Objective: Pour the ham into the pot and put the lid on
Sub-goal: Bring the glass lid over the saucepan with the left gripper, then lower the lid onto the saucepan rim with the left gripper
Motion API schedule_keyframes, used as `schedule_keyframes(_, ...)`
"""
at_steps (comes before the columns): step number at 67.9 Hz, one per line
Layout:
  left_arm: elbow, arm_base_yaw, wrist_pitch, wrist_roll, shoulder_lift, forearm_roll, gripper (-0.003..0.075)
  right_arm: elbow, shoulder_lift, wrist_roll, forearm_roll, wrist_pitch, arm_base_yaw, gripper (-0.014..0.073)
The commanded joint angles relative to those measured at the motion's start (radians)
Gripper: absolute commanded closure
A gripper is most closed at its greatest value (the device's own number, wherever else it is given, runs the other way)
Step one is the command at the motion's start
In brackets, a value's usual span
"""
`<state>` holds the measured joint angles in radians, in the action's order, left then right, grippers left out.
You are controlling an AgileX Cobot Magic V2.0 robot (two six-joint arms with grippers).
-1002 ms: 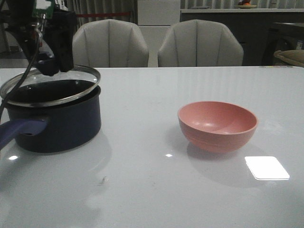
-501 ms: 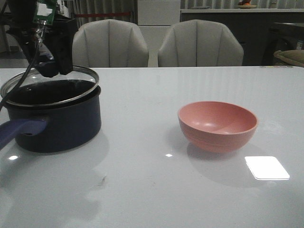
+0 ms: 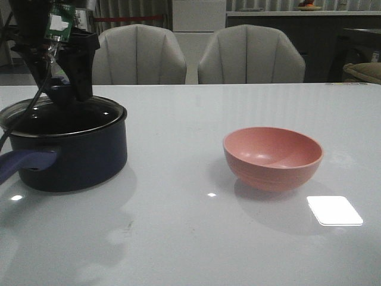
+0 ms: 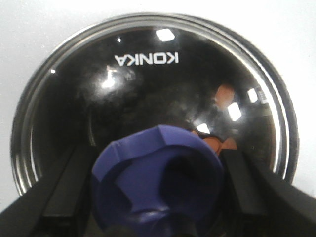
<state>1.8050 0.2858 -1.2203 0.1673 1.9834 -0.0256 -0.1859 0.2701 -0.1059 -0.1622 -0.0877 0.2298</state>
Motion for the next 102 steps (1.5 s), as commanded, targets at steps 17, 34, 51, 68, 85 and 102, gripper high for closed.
schedule_keyframes(17,0.027,0.007,0.034,0.001,-0.039,-0.006,0.0151,-0.029,0.008,-0.003,-0.001,0.088,-0.002,0.0428)
schedule_keyframes(34,0.027,0.007,0.036,0.001,-0.039,-0.061,0.0151,-0.029,0.008,-0.003,-0.001,0.088,-0.002,0.0428)
schedule_keyframes(51,0.027,0.007,0.055,0.001,-0.039,-0.138,0.0151,-0.029,0.008,-0.003,-0.001,0.088,-0.002,0.0428)
schedule_keyframes(68,0.027,0.007,0.055,0.001,-0.039,-0.102,0.0151,-0.029,0.008,-0.003,-0.001,0.088,-0.002,0.0428)
schedule_keyframes(85,0.027,0.007,0.04,-0.001,-0.039,-0.026,0.0151,-0.029,0.008,-0.003,-0.001,0.088,-0.002,0.0428)
schedule_keyframes(102,0.027,0.007,0.053,-0.001,-0.039,-0.023,0.0151,-0.029,0.008,-0.003,-0.001,0.088,-0.002,0.0428)
